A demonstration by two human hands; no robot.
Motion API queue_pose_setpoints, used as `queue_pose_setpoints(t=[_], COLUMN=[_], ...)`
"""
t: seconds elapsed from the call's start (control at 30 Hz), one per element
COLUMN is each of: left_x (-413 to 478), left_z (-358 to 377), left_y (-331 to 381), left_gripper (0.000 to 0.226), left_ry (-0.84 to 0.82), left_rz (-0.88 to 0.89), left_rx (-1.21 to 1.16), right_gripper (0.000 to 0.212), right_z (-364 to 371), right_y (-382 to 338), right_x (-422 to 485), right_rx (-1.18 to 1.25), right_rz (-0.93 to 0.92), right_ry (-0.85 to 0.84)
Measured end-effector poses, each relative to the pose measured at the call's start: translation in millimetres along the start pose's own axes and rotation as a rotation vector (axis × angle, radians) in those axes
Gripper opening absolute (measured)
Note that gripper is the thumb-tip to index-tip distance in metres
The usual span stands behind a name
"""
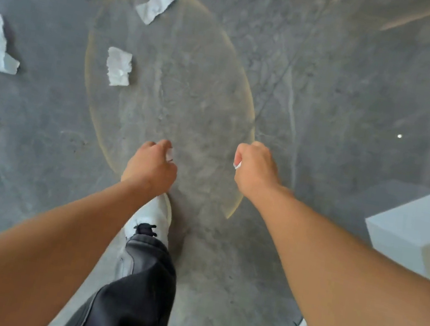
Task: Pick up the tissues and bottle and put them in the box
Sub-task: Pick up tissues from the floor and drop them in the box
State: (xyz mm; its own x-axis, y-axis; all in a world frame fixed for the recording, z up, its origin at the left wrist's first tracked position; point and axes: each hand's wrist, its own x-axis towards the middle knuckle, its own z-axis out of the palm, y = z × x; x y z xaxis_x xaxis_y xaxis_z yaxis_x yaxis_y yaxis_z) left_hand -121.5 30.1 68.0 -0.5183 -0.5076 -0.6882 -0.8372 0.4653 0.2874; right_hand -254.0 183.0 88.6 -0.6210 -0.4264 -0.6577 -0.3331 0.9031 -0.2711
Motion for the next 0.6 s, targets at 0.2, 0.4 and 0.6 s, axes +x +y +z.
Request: queue_pose_setpoints(t=[0.2,0.4,0.6], left_x=[-59.0,-156.8,-227.5], left_z=[51.4,157.0,264.3], left_y=[140.7,271.5,395.7], left_gripper=[0.025,0.024,0.024], left_ry=[0.005,-0.127,-0.275], left_rz=[0.236,0.349,0.546], left_rx=[0.085,0.171,0.246], right_gripper=[0.02,0.016,0.02], right_z=[-54.4,-86.9,-85.6], right_y=[127.0,306.7,458.9], right_x=[-87.4,-198.3,-264.6], right_rx=[0.151,0.26,0.43], right_rz=[0.121,0.331,0.574], right_ry=[0.082,0.171,0.28])
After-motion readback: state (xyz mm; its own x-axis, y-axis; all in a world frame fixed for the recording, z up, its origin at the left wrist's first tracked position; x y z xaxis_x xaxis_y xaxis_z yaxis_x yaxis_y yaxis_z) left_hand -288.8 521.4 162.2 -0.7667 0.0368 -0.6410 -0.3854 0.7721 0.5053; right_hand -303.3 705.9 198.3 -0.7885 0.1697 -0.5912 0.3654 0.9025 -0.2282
